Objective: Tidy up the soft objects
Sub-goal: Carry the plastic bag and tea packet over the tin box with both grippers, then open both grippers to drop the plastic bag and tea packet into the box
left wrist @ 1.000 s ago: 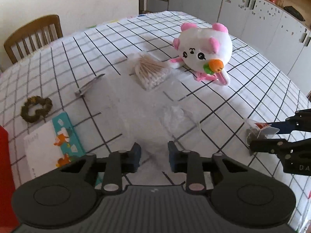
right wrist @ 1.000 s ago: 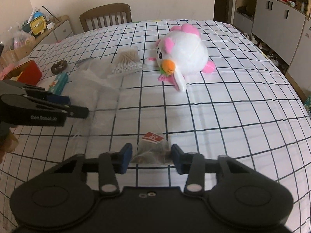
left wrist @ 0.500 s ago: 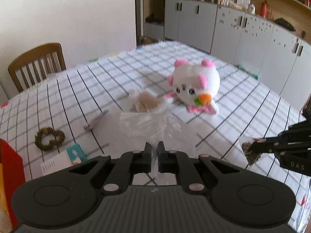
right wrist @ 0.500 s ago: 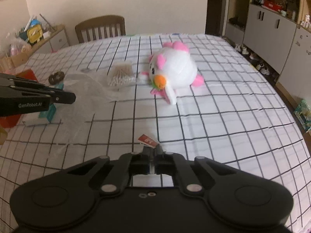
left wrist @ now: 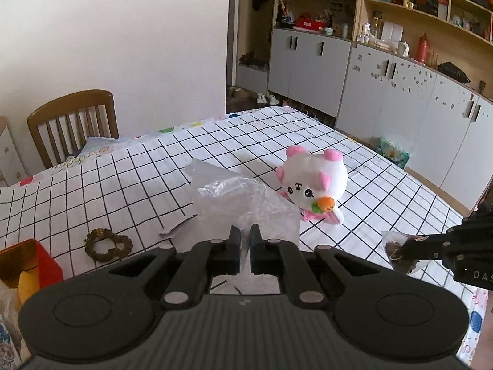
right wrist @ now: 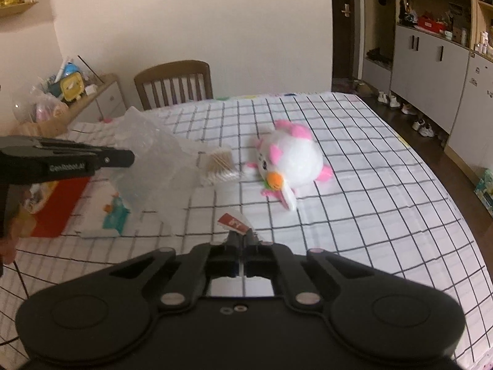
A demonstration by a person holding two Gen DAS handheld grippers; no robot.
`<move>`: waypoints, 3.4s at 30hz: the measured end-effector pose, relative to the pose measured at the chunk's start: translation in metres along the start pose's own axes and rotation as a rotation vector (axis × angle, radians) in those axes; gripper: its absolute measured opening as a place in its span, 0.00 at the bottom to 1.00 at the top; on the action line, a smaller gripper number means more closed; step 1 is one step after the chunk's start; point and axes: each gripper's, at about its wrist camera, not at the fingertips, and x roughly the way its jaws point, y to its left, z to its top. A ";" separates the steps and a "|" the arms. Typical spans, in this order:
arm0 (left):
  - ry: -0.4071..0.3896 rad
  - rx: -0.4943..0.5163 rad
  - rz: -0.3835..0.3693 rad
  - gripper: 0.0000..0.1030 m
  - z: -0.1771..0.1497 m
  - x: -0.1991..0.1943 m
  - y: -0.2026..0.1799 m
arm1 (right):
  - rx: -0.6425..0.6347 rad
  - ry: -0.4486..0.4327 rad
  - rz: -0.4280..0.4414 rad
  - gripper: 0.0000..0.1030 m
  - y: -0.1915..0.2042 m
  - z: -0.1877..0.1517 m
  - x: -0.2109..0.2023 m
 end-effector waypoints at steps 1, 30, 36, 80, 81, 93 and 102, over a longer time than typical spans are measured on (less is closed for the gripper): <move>-0.002 -0.002 0.001 0.05 0.000 -0.004 0.001 | -0.003 -0.004 0.007 0.01 0.003 0.002 -0.002; -0.049 -0.155 0.194 0.05 -0.030 -0.120 0.129 | -0.222 -0.046 0.261 0.01 0.168 0.061 0.015; -0.028 -0.168 0.236 0.05 -0.044 -0.133 0.160 | -0.286 -0.027 0.293 0.01 0.208 0.063 0.029; 0.221 -0.274 0.239 0.05 -0.100 -0.071 0.270 | -0.456 0.206 0.343 0.02 0.323 0.054 0.150; 0.227 -0.271 0.240 0.05 -0.101 -0.070 0.269 | -0.457 0.210 0.346 0.02 0.323 0.053 0.150; 0.262 -0.285 0.216 0.08 -0.109 -0.072 0.263 | -0.447 0.219 0.374 0.29 0.319 0.050 0.144; 0.221 -0.325 0.208 0.65 -0.112 -0.089 0.261 | -0.425 0.189 0.380 0.48 0.309 0.052 0.127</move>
